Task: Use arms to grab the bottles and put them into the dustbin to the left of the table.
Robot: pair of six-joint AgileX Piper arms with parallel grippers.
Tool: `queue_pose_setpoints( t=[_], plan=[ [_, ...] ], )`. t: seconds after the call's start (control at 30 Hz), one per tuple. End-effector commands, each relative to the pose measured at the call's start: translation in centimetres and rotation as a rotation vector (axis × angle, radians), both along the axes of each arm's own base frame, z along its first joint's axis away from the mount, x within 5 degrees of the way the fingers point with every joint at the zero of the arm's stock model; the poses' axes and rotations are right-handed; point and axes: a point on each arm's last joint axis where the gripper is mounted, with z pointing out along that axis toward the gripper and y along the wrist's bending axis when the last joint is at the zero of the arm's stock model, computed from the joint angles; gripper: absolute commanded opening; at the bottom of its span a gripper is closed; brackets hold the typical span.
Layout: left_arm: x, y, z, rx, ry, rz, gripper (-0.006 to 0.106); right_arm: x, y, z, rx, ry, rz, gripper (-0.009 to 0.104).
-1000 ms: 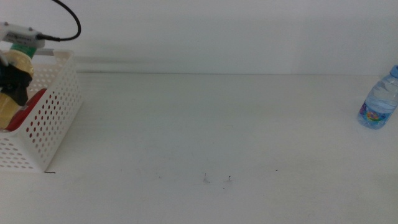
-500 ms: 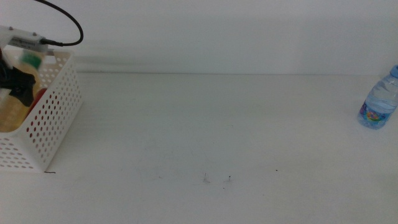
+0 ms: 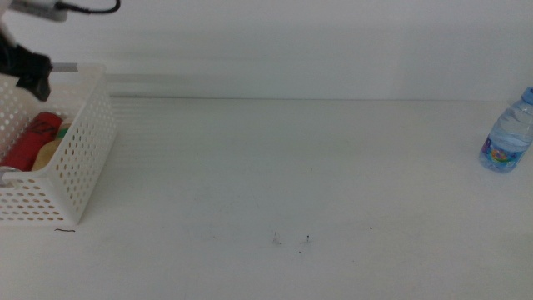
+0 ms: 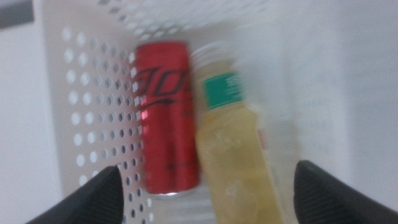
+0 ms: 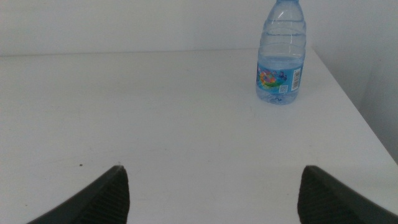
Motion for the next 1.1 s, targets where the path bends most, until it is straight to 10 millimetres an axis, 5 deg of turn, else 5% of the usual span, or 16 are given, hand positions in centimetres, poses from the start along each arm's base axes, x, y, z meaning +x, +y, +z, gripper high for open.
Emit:
queue_pose_setpoints(
  t=[0.0,0.3,0.5,0.73,1.07],
  plan=[
    [-0.9,-1.7,2.2,-0.02,-0.04,-0.023,0.094,0.0,0.0,0.0,-0.008,-0.014,-0.004,0.086],
    [-6.1,-8.5,8.6,-0.166,-0.321,-0.171,0.094,0.0,0.0,0.0,-0.008,-0.014,-0.004,0.086],
    [-12.2,-12.3,11.1,-0.243,-0.509,-0.365,0.094,0.0,0.0,0.0,-0.008,-0.014,-0.004,0.086],
    [-17.8,-14.8,11.8,-0.357,-0.559,-0.484,0.094,0.0,0.0,0.0,-0.008,-0.014,-0.004,0.086],
    [-21.6,-16.7,12.3,-0.39,-0.629,-0.709,0.094,0.0,0.0,0.0,-0.008,-0.014,-0.004,0.086]
  ],
)
